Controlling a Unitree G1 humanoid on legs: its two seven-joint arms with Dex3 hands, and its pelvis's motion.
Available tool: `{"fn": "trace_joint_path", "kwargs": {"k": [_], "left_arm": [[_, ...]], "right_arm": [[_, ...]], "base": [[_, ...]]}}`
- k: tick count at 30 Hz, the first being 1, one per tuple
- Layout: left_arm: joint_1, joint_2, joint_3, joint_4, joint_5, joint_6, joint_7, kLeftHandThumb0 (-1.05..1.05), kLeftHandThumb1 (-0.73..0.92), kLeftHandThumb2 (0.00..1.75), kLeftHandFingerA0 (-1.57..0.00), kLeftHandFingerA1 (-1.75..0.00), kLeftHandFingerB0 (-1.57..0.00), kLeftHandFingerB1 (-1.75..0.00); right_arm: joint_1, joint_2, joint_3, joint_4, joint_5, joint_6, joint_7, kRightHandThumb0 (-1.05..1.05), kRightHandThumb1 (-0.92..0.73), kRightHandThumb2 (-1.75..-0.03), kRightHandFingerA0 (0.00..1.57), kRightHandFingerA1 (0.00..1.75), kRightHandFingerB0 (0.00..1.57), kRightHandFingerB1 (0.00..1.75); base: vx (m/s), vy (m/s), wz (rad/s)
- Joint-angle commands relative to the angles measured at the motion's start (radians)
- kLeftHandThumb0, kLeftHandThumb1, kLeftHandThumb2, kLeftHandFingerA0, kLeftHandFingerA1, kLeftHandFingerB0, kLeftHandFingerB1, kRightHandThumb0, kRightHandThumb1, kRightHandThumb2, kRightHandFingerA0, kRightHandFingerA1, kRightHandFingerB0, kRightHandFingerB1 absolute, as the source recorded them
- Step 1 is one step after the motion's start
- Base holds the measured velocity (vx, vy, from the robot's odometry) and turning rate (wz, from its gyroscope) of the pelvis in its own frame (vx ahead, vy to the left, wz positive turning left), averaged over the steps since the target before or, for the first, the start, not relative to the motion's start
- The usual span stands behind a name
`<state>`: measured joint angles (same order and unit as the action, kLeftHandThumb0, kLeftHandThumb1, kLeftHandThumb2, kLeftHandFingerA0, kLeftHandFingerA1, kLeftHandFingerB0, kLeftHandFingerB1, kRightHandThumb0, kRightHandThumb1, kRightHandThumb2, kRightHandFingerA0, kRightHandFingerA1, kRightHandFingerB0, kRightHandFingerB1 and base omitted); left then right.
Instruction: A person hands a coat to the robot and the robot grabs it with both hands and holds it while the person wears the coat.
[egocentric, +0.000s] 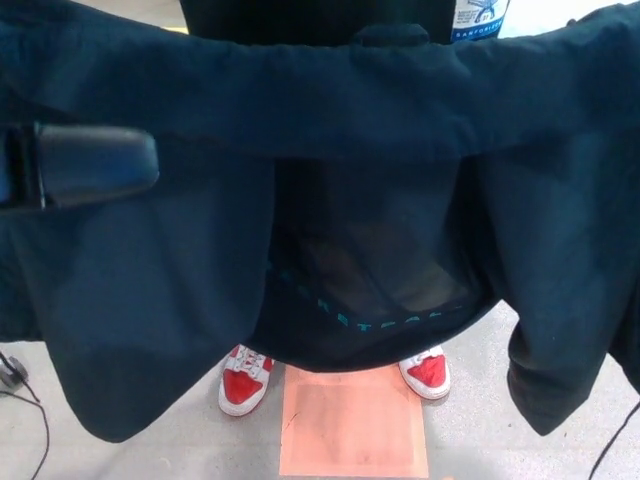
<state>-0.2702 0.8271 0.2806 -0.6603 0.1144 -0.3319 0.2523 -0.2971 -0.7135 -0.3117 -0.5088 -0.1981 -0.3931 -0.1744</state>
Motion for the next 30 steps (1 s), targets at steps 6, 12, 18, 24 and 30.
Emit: {"fn": "trace_joint_path", "kwargs": {"k": [6,12,18,24,30], "left_arm": [[-0.247,0.182,-0.294,0.261,0.057,0.097,-0.464,-0.87,0.58,0.97,-0.07,-0.26,-0.07,-0.2],[-0.214,0.219,-0.358,0.257,0.049,0.127,-0.554,-0.92,0.74,0.63,-0.08,-0.27,-0.08,-0.25],[-0.168,0.252,-0.407,0.229,0.059,0.157,-0.625,-0.95,0.58,0.93,-0.09,-0.37,-0.1,-0.27],[-0.183,0.286,-0.442,0.213,0.078,0.208,-0.699,-0.89,0.57,0.92,-0.07,-0.34,-0.12,-0.31],[-0.159,0.285,-0.452,0.215,0.128,0.195,-0.688,-0.86,0.69,0.62,-0.11,-0.3,-0.17,-0.27]], "right_arm": [[-0.186,-0.249,0.197,0.034,0.151,0.314,0.479,-0.86,-0.76,-0.63,0.16,0.34,0.01,0.19],[-0.167,-0.31,0.263,0.056,0.335,0.365,0.658,-0.81,-0.54,-0.9,0.05,0.3,0.04,0.12],[-0.165,-0.395,0.353,0.024,0.257,0.401,0.768,-0.88,-0.59,-0.69,0.18,0.37,0.03,0.17],[-0.195,-0.431,0.443,0.022,0.188,0.447,0.858,-0.85,-0.54,-0.97,0.06,0.42,0.05,0.18],[-0.246,-0.446,0.513,0.03,0.073,0.484,0.907,-0.96,-0.57,-0.91,0.12,0.41,0.04,0.14]], "base": [[0.0,0.0,0.0],[0.0,0.0,0.0],[0.0,0.0,0.0],[0.0,0.0,0.0],[0.0,0.0,0.0]]}}
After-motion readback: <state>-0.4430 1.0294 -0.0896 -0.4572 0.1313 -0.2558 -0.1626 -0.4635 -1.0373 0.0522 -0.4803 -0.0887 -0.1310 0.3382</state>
